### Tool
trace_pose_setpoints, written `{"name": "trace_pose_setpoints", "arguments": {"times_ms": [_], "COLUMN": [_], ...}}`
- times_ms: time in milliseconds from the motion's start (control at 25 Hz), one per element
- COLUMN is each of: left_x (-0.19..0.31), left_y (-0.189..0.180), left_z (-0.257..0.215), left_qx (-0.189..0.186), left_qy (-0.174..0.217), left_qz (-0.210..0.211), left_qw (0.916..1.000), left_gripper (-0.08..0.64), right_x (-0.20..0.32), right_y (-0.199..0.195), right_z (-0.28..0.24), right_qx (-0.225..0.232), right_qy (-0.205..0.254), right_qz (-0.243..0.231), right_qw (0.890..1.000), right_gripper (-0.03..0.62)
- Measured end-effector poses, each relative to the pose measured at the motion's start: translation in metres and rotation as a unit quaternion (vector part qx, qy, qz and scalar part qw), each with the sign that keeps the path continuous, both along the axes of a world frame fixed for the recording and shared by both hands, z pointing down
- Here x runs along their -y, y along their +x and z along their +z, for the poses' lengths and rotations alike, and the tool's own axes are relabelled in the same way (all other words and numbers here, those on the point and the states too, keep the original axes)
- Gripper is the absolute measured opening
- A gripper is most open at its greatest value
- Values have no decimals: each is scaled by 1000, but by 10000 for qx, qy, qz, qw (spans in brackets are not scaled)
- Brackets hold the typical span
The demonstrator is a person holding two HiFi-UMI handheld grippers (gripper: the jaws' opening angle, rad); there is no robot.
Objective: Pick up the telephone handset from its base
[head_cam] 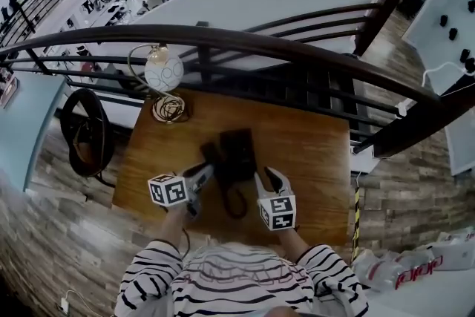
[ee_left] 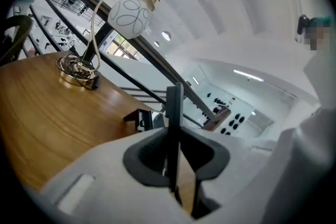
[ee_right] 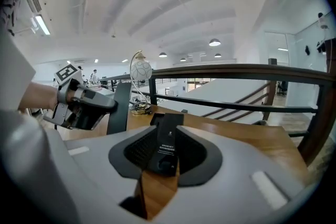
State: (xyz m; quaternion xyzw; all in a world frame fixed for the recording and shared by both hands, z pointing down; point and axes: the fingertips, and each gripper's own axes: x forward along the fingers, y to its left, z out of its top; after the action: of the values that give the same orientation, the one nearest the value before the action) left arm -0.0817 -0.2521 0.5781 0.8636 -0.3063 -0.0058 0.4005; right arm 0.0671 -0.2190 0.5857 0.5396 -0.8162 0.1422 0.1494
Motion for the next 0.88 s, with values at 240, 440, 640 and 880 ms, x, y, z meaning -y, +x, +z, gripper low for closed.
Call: {"name": "trace_pose_setpoints", "arguments": {"times_ms": [240,440,640,880], "left_x": [-21,-39,-55,-71], "left_y": [-13,-27,-49,-70], "left_z": [-16,-29,-35,-43], "left_qx": [2,0,-34,-68], "left_qy": [154,314,365,431], "left_qz": [105,94,33,-19], "left_qw": [9998,9995,9993,9990], "left_gripper": [71,71,70,70], "right_x": [-20,-36,-50,-68], "right_y": [-10,-17,-27,-40], "right_z": [-32,-53,-65,-78], "right_qx": [203,397,455,600], "right_qy": [336,541,660,734], "right_qz": [189,355,487,536], "right_qw": [9990,9971,9956,9940], "right_gripper": [64,35,20,2]}}
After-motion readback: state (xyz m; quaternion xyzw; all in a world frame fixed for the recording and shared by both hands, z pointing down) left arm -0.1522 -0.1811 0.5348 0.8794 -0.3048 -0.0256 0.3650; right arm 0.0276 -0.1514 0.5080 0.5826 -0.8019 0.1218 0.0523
